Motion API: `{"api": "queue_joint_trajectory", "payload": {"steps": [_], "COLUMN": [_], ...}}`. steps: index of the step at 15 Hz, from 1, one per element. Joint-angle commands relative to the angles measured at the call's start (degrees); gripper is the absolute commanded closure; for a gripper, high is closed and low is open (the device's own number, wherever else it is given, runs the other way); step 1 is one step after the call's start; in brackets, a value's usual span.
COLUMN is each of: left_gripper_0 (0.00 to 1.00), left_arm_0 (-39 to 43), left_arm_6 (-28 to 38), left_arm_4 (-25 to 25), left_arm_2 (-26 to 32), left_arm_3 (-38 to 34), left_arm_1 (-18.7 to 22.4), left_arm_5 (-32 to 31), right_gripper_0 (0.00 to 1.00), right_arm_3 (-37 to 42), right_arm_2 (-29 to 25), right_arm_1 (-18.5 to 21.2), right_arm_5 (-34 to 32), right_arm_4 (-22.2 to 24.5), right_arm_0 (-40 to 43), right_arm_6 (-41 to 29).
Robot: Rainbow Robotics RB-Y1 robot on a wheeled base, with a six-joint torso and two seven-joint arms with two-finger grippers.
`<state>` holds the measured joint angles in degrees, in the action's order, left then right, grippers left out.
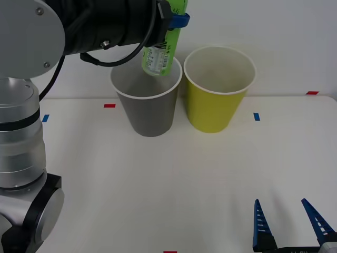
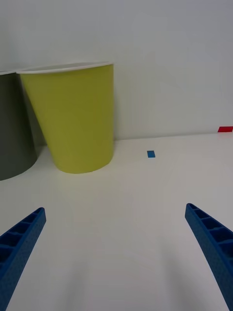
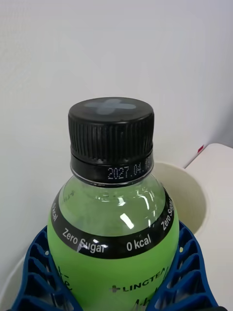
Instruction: Put cans in the gray bin and PET bottles in the light green bin.
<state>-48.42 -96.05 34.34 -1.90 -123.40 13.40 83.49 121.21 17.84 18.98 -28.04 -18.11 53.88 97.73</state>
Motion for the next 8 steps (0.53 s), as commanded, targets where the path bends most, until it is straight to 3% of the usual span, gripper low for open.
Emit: {"api": "queue_joint_trajectory", "payload": {"steps": [1,5,8], "left_gripper_0": [1.0,1.0,1.0], "left_arm_0": [-4.0,-8.7,-10.6], "left_arm_6": [0.0,-0.2,0.1], "left_arm_4": [-0.1,1.1,1.5], "left_arm_2": [-3.5,-10.2,-11.5], "left_arm_3": [12.1,28.6,33.0], "left_arm_1": [-1.2,-2.3,-5.0], "left_arm_5": [-10.2,-27.9,-31.2], "right_gripper_0": [0.0,0.0,0.0], "right_arm_3": [0.0,0.0,0.0], "right_arm_2": [0.0,0.0,0.0], "right_arm_1": [0.0,0.0,0.0], "right_arm_5": [0.0,0.0,0.0], "right_arm_4": [0.0,0.0,0.0], "right_arm_0": [0.0,0.0,0.0], "right_arm_6": [0.0,0.0,0.0]}}
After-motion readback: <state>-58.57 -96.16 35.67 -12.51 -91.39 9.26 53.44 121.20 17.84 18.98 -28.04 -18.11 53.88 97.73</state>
